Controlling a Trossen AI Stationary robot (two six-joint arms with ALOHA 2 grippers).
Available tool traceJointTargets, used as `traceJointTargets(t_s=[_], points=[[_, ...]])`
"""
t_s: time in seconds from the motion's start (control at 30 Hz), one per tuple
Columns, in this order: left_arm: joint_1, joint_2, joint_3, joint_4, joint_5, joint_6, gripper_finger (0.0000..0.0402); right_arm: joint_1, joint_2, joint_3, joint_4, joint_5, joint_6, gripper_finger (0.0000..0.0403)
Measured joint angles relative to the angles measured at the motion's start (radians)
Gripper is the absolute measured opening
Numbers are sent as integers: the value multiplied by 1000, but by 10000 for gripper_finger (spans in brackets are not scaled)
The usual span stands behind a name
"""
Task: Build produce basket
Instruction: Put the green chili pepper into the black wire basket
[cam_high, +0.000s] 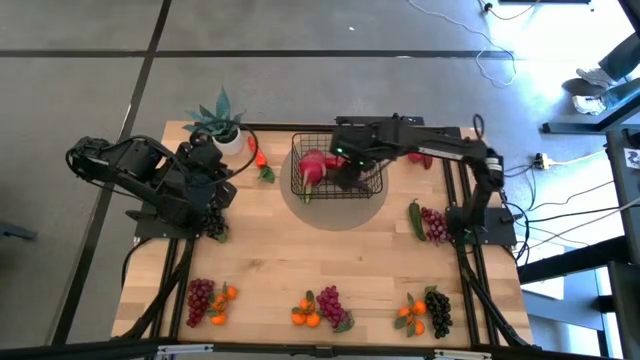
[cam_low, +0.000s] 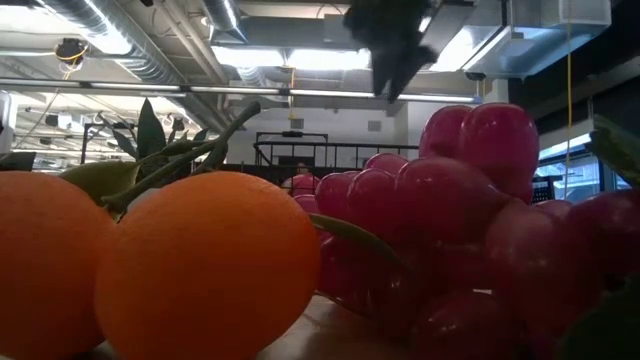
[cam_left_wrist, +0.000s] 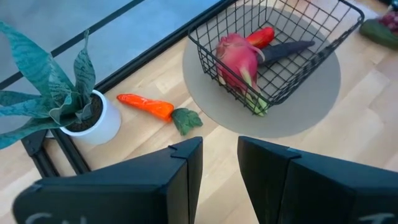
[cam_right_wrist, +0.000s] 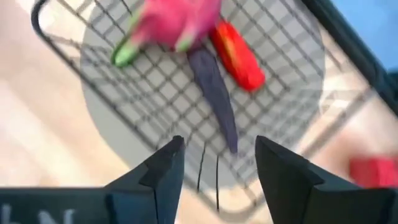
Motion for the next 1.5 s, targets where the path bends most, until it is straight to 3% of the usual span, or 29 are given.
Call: traceJointTargets(t_s=[0.23,0.43,0.73,0.97,1.2,1.5], points=[[0,0,0,1,66,70,90,110,-40,0,-217,1,253,181],[0,0,0,1,67,85,90,188,-48,-60,-216,-87,428,181],[0,0,0,1,67,86,90,220,-120,-358,-218,-207,579,181],[0,0,0,1,66,86,90,180,-202,-600,-209,-274,651,181],[0,0,0,2,66,85,90,127,-257,-837,-10,-320,630,181],[0,0,0,23,63,85,90,81,-258,-1025,130,-322,622,181]])
